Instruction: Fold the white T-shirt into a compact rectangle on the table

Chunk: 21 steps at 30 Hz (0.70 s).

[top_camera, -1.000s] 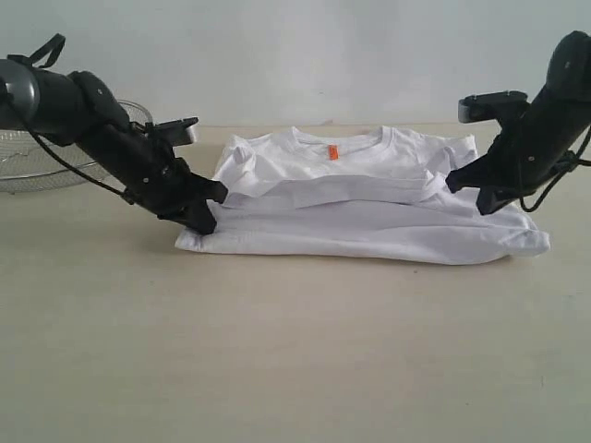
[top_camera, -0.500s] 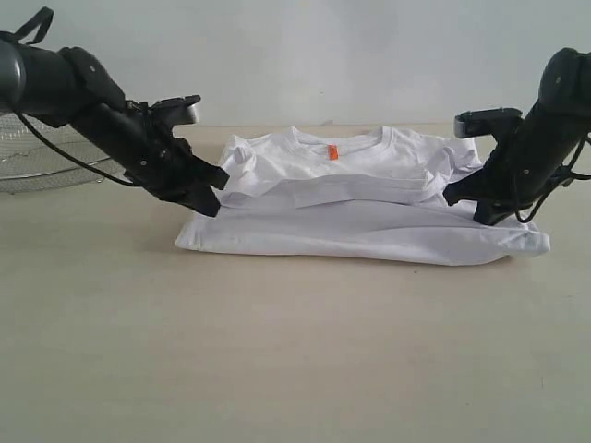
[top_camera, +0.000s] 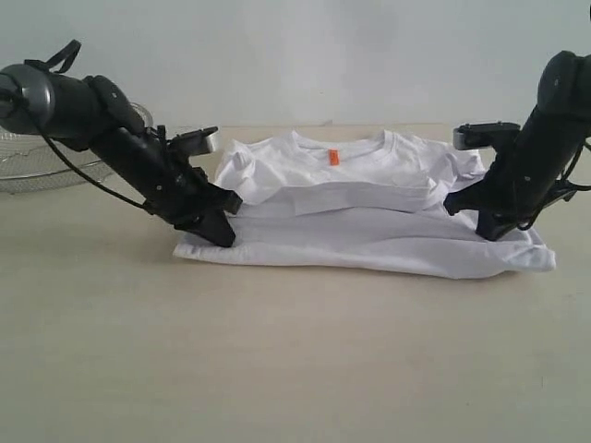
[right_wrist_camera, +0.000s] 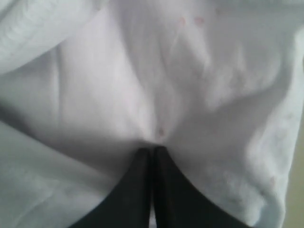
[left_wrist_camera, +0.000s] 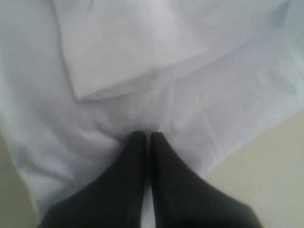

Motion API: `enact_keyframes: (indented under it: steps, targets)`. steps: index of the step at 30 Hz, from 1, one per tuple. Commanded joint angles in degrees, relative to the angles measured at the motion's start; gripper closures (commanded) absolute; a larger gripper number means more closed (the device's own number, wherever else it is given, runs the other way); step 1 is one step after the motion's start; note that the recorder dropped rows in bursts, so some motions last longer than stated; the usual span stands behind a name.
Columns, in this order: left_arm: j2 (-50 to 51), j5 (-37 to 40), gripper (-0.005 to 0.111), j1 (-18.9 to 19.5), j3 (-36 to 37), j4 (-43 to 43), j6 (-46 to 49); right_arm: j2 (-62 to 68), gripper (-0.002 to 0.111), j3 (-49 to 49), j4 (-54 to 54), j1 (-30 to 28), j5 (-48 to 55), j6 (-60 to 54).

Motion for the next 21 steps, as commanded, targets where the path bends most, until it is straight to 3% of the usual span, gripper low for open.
enact_keyframes:
  steps: [1, 6, 15, 21]
  targets:
    - [0.59, 7.25, 0.102, -0.15, 3.14, 1.94, 0.56, 0.57, 0.109, 0.34, -0.40, -0.02, 8.35, -0.02]
    - [-2.43, 7.57, 0.102, -0.15, 11.62, 0.98, 2.02, -1.21, 0.109, 4.56, -0.40, -0.02, 10.86, 0.21]
    - [-14.54, -0.47, 0.102, -0.15, 32.26, -6.03, 6.90, -13.57, 0.109, 27.07, 1.69, -0.02, 0.07, 3.87]
    - [-18.84, -3.05, 0.102, -0.15, 39.74, -10.52, 10.50, -19.42, 0.109, 38.75, 3.09, -0.02, -10.63, 3.03]
